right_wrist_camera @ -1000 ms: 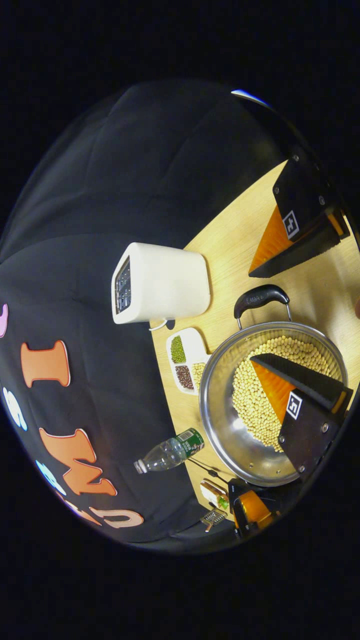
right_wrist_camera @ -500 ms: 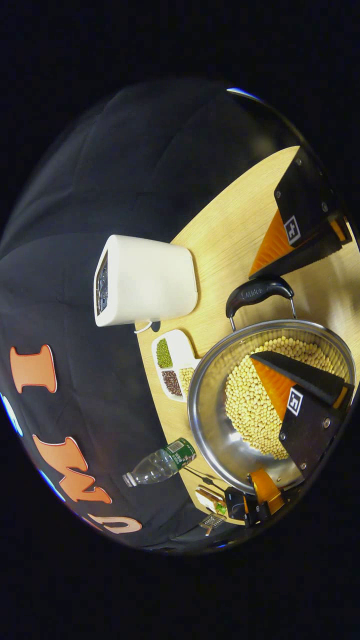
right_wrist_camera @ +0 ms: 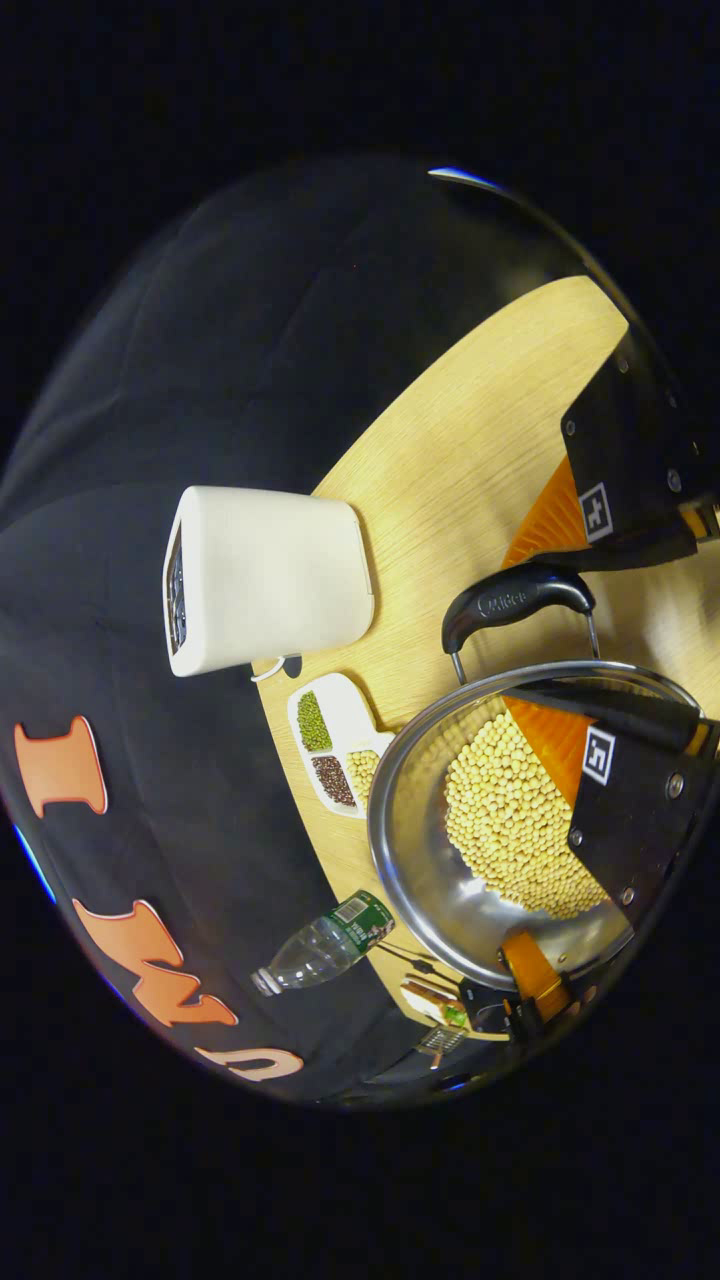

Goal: First push the handle of the pot to place it horizontally, then grasp the pot with both hands and set it on the induction cooktop.

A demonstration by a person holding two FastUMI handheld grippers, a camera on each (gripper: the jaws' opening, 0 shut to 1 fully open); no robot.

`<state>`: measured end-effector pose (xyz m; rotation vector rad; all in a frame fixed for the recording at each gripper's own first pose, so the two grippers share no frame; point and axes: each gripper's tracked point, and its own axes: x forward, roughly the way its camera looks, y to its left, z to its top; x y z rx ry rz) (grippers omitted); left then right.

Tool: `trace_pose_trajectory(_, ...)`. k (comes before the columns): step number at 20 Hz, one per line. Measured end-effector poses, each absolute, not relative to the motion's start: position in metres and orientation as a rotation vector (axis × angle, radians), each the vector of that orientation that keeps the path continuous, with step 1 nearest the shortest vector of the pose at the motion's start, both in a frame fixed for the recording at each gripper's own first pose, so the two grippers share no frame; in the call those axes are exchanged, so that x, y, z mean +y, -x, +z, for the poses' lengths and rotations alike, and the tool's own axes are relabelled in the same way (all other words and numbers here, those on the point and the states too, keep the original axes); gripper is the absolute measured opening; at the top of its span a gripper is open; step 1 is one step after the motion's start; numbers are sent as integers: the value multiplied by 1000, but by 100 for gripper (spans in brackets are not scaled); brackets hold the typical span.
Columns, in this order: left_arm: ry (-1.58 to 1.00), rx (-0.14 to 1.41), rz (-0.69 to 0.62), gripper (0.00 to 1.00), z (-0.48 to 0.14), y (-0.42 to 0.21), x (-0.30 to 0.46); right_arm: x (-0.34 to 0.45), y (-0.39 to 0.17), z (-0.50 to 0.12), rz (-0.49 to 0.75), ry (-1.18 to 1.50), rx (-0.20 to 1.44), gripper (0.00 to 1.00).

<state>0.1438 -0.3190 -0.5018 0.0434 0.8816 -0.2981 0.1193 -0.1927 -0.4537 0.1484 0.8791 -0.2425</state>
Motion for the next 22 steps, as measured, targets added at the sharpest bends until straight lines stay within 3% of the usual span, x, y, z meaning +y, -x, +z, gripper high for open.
trace_pose_trajectory(1, -46, 893, -295, 67, -503, -144, -318, -192, -118, -453, -247, -158, 881, 46)
trace_pose_trajectory(3, -45, 903, -292, 63, -499, -140, -314, -188, -114, -449, -247, -153, 880, 49)
trace_pose_trajectory(5, -36, 887, -287, 68, -487, -139, -307, -181, -113, -438, -242, -164, 865, 48)
trace_pose_trajectory(6, -38, 873, -286, 63, -479, -140, -304, -176, -113, -430, -242, -179, 855, 48)
trace_pose_trajectory(21, -7, 791, -217, 65, -380, -126, -196, -71, -101, -352, -152, -143, 800, 48)
trace_pose_trajectory(22, -7, 794, -211, 62, -376, -123, -186, -62, -102, -350, -146, -137, 800, 48)
